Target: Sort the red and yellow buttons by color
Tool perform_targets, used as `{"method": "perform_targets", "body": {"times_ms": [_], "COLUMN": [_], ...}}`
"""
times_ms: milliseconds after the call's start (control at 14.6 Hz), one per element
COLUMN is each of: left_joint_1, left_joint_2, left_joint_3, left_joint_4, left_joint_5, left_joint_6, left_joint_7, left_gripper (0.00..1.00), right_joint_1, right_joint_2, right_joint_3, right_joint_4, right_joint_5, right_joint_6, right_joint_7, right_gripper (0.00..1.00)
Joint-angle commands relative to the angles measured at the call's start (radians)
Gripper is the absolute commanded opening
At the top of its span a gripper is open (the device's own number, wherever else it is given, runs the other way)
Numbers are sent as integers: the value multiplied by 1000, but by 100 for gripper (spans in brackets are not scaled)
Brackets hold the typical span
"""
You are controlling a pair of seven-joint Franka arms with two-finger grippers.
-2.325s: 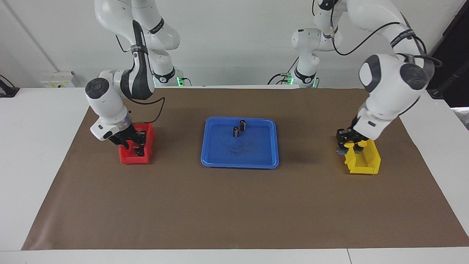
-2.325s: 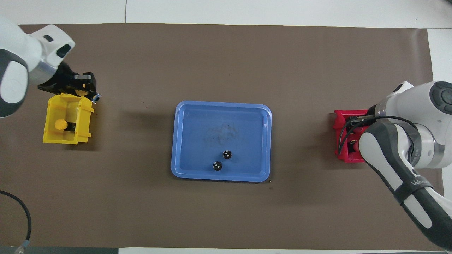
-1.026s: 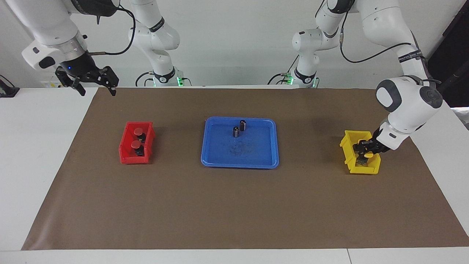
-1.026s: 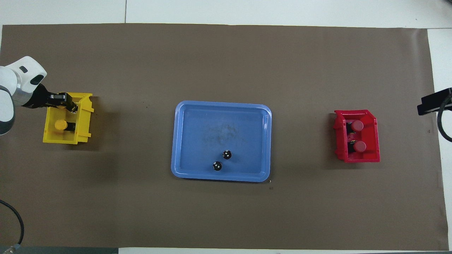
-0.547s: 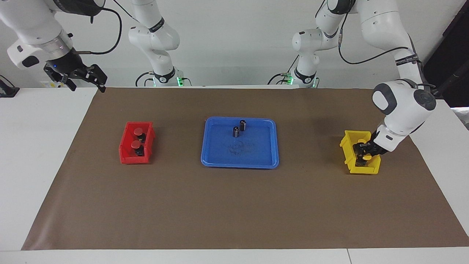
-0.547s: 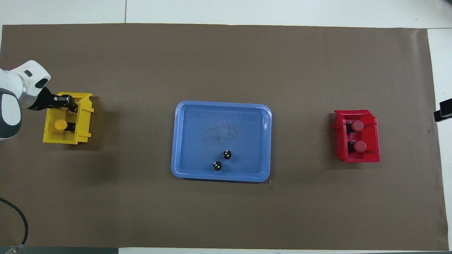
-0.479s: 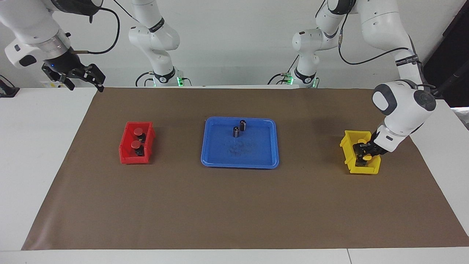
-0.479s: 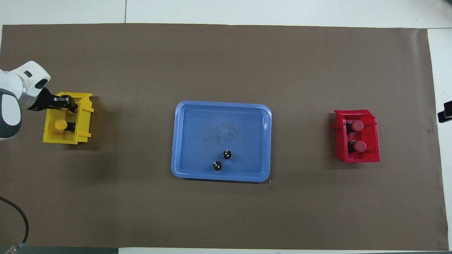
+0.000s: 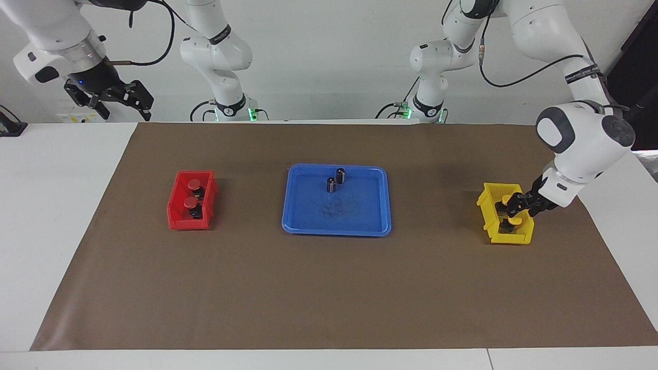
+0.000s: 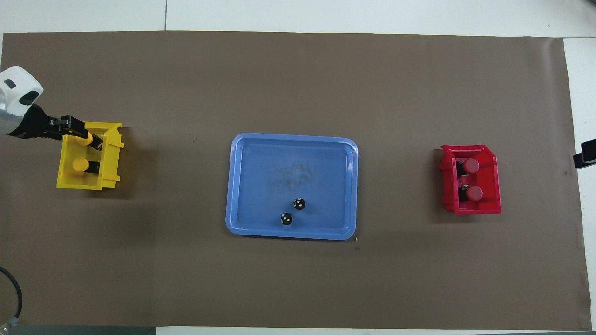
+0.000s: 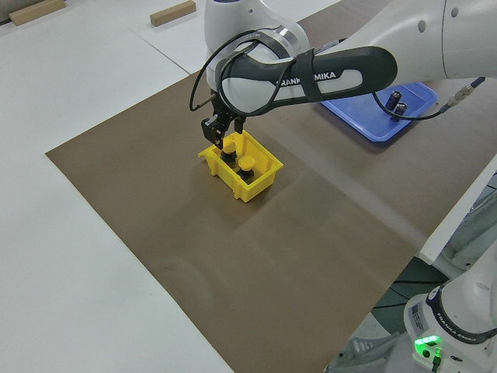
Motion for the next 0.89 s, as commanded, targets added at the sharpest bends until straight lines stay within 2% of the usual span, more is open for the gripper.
{"method": "perform_targets", "body": {"times_ms": [0,68,274,479,821], "left_joint_1": [6,-8,-67,-68,-72], "left_joint_2": [-56,-92,-171,-224,-244], "left_joint_3": [-1,-4,-14,-66,-73], "left_joint_4": [114,115,135,160,169], "left_joint_5": [1,26,66,66,66], "left_joint_6": [-177,-194,-288,-375,-424], "left_joint_7": [8,6,8,8,14], "left_gripper": [93,100,100,100,100], "right_joint_1": [-18,-24,-24,-19,-15], "right_joint_2": [-12,-5,-5,-5,-7], "right_joint_3": [5,4,5,5,5], "right_joint_4": [-25,-23,-23,-25,-32], "right_joint_5": [-5,-2,2,5,5], "right_joint_6": [7,7,15,15,12], "right_joint_7": [-9,-9,-8,-8,-3], "right_gripper": [100,100,100,100,100]}}
